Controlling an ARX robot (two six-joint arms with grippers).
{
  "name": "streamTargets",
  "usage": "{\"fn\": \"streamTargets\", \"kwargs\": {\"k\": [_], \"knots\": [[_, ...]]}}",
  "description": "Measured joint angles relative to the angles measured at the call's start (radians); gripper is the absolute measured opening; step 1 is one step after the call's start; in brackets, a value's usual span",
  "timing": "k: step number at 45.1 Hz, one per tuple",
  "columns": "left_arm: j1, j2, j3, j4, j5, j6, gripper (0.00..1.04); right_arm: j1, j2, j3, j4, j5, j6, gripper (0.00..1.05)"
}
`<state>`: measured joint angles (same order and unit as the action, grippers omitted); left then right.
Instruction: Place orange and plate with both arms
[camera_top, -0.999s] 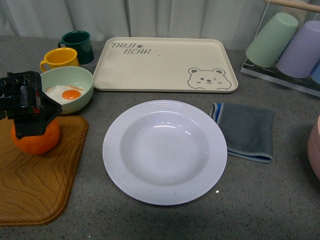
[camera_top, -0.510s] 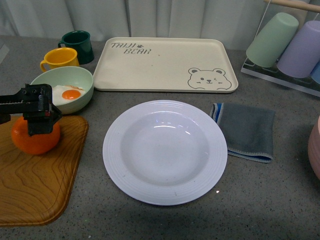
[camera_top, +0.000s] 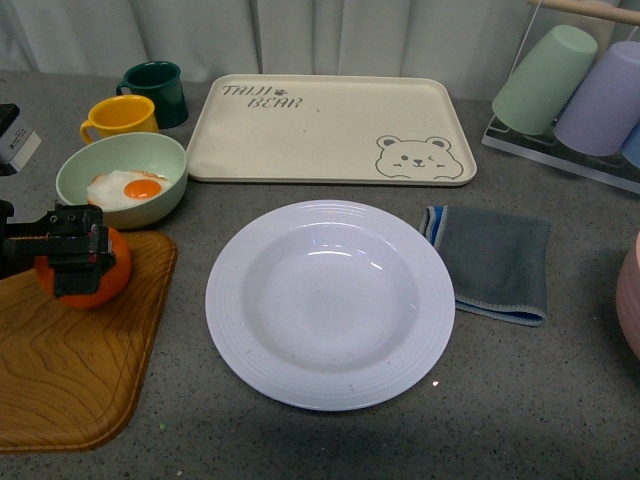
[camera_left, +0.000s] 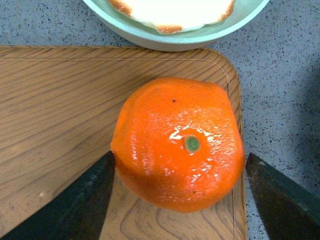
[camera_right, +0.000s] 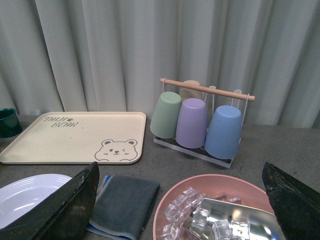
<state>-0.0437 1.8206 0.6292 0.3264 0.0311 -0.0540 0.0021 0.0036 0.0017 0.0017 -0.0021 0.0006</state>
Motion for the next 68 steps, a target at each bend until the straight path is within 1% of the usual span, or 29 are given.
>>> {"fn": "streamTargets", "kwargs": {"k": [2,8,12,15,22,31,42,50,57,66,68], "knots": [[0.0,0.001,0.001,0.0,0.001,0.0,0.7,0.0,0.0,0.0,0.0,0.0,0.0,0.95],[0.0,0.001,0.003,0.0,0.006,0.0,0.49,0.0,0.0,0.0,0.0,0.0,0.0,0.95],[-0.007,-0.002,0.003,-0.003,0.014,0.0,0.44,0.0,0.0,0.0,0.0,0.0,0.0,0.95],[-0.022,-0.015,0.003,-0.009,0.023,-0.004,0.42,0.0,0.0,0.0,0.0,0.0,0.0,0.95],[-0.078,-0.068,0.003,-0.018,0.042,-0.023,0.4,0.0,0.0,0.0,0.0,0.0,0.0,0.95],[-0.202,-0.096,0.021,-0.018,0.04,-0.051,0.39,0.0,0.0,0.0,0.0,0.0,0.0,0.95],[-0.37,-0.033,0.066,0.002,0.023,-0.092,0.39,0.0,0.0,0.0,0.0,0.0,0.0,0.95],[-0.454,0.043,0.118,0.022,-0.006,-0.106,0.39,0.0,0.0,0.0,0.0,0.0,0.0,0.95],[-0.472,0.118,0.154,0.036,-0.049,-0.104,0.39,0.0,0.0,0.0,0.0,0.0,0.0,0.95],[-0.471,0.156,0.176,0.041,-0.065,-0.098,0.39,0.0,0.0,0.0,0.0,0.0,0.0,0.95],[-0.471,0.156,0.177,0.041,-0.064,-0.098,0.46,0.0,0.0,0.0,0.0,0.0,0.0,0.95]]}}
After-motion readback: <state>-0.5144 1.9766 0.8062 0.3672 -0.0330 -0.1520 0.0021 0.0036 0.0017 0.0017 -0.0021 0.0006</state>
